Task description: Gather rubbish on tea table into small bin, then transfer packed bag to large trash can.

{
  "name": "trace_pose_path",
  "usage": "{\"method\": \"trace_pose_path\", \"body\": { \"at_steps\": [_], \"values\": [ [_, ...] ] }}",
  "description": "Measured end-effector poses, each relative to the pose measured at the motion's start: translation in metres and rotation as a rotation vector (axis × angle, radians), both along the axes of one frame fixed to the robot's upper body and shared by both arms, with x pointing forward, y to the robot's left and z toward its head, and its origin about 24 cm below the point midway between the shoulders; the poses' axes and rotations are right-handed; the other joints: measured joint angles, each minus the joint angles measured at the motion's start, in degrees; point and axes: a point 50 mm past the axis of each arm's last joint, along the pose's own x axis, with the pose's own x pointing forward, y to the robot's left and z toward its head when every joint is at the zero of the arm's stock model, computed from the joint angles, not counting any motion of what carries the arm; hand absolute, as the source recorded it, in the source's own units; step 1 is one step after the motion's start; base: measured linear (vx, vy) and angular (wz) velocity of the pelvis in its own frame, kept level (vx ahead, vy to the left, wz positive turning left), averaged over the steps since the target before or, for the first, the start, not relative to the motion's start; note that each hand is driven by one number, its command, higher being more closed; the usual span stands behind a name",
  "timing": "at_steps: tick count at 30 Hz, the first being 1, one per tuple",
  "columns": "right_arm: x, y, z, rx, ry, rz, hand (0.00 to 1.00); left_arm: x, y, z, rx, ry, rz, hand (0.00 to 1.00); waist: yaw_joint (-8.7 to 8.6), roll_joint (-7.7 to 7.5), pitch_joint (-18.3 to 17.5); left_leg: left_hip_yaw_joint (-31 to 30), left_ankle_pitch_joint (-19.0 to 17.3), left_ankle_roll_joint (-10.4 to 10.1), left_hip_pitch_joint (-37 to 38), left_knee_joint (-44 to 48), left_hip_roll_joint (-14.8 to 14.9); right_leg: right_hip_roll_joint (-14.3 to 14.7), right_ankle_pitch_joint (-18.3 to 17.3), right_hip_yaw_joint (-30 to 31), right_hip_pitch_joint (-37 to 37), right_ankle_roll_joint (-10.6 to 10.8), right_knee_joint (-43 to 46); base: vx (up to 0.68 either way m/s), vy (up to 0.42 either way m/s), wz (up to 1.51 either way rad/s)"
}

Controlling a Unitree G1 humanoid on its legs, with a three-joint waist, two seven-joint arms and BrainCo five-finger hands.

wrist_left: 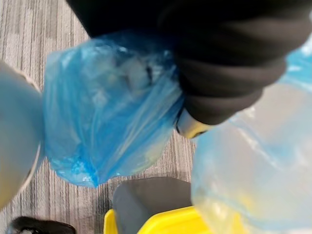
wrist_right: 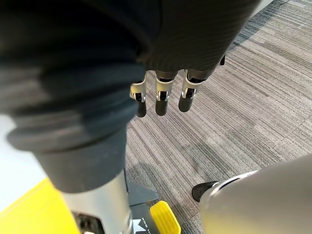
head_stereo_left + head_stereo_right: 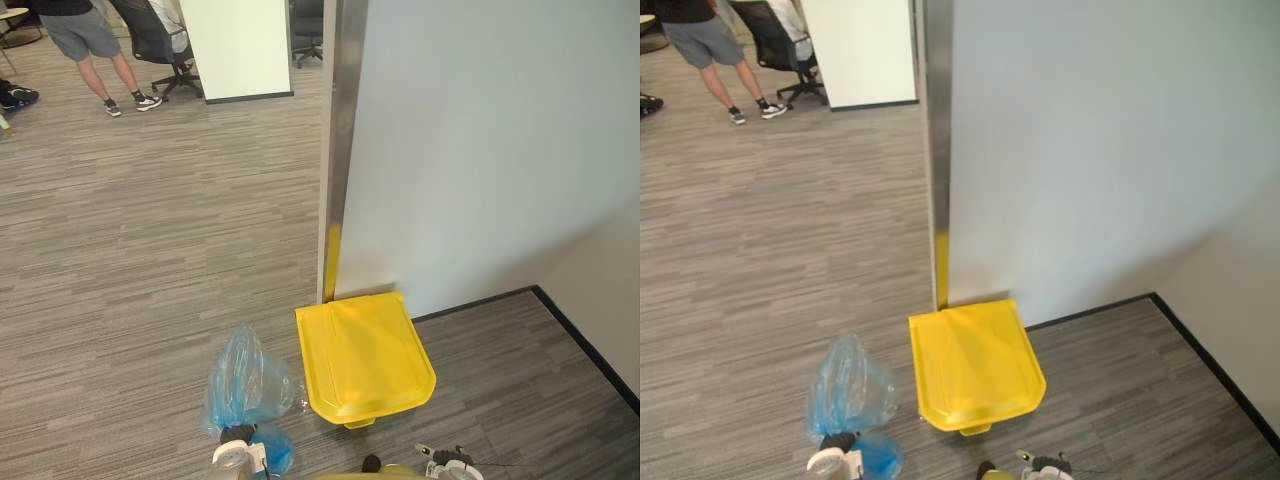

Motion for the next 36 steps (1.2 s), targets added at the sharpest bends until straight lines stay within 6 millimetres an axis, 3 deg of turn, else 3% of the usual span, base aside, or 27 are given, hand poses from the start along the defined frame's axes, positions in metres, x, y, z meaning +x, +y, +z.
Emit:
{"method": "trace_pose_path", "body": {
  "at_steps": [3,6,8,10,11,12,15,16,18,20,28,36],
  "values": [
    [-0.004,0.002,-0.001,0.001,0.006,0.003,0.00,0.003,-0.003,0.001,-0.007,-0.008,-0.003,1.00,-0.49,-0.65,0.5,0.8,-1.9,0.7,0.0,-0.1,-0.8,0.3,2.2,2.4,-0.2,0.6,-1.7,-0.09,0.062,-0.39],
    [0.002,0.011,0.000,0.014,-0.015,0.030,0.00,0.007,0.005,0.003,0.015,-0.017,-0.006,1.00,-0.56,-2.58,1.5,3.0,-2.9,1.0,-0.6,1.3,-1.6,0.5,3.7,5.3,-1.7,0.6,-1.8,-0.04,0.086,-0.53],
    [0.004,0.016,0.001,0.019,-0.025,0.046,0.00,0.013,0.009,0.005,0.026,-0.033,-0.007,1.00,-1.03,-3.91,1.9,4.8,-3.2,1.8,-3.5,6.0,-1.7,0.5,7.3,6.0,-4.2,0.9,-0.9,0.00,0.066,-0.53],
    [0.014,0.017,0.004,0.010,-0.049,0.080,0.00,0.018,0.005,0.006,0.015,-0.045,0.003,1.00,0.39,-2.41,2.5,5.7,-1.8,3.8,-5.2,5.9,-0.4,0.8,12.4,5.8,-5.1,1.5,-4.0,-0.05,0.048,-0.57],
    [0.022,0.011,0.008,-0.011,-0.075,0.083,0.00,0.023,-0.001,0.008,0.003,-0.066,-0.001,1.00,0.27,-1.67,3.2,6.6,-1.7,3.8,-4.5,5.0,-0.7,-0.8,2.3,1.4,-7.6,-0.7,9.9,-0.02,0.043,-0.27],
    [0.021,0.013,0.008,-0.009,-0.074,0.086,0.00,0.025,-0.001,0.009,0.005,-0.074,-0.002,1.00,0.34,-1.35,3.5,6.6,-1.7,3.8,-4.0,5.0,-1.3,-2.1,-2.6,0.6,-7.3,-1.6,15.7,-0.02,0.043,-0.11],
    [0.019,0.022,0.006,0.015,-0.070,0.098,0.00,0.020,0.009,0.009,0.030,-0.070,0.005,1.00,0.90,-2.28,2.8,5.9,-1.8,3.6,-4.0,6.7,-2.0,-3.0,-7.7,0.8,-2.8,0.2,13.6,-0.02,-0.065,0.12],
    [0.019,0.023,0.005,0.019,-0.068,0.099,0.00,0.020,0.009,0.010,0.031,-0.072,0.005,1.00,0.98,-2.69,2.6,5.8,-2.0,3.3,-4.3,7.3,-1.9,-2.9,-8.1,0.7,-2.3,0.2,12.3,-0.06,-0.129,0.06],
    [0.026,0.022,0.008,0.013,-0.083,0.107,0.00,0.018,0.000,0.008,0.005,-0.068,0.010,1.00,1.25,-0.49,3.3,4.4,-2.7,2.3,-7.3,10.8,0.1,-1.5,-7.3,-1.0,-1.8,-1.3,9.9,-0.09,-0.123,0.12],
    [0.026,0.021,0.008,0.007,-0.081,0.109,0.00,0.018,-0.005,0.008,-0.013,-0.071,0.021,1.00,1.04,0.04,3.1,3.1,-2.3,1.7,-7.0,9.1,0.2,-0.9,-7.2,-1.6,-1.6,-1.6,9.5,-0.09,-0.089,0.26],
    [0.011,0.014,0.004,0.003,-0.045,0.065,0.00,0.011,-0.004,0.005,-0.016,-0.048,0.022,1.00,0.70,-0.35,1.8,0.8,3.8,1.4,-3.3,-1.0,-0.7,-1.2,-4.2,-5.5,3.1,-1.9,2.6,-0.05,-0.036,0.20],
    [0.008,0.010,0.002,-0.003,-0.029,0.051,0.00,0.006,-0.003,0.002,-0.015,-0.027,0.014,1.00,0.66,0.28,0.7,0.9,5.1,2.0,-2.8,-4.2,-1.7,-1.6,-2.1,-5.5,3.9,-1.2,-1.2,0.02,0.035,0.04]
  ]
}}
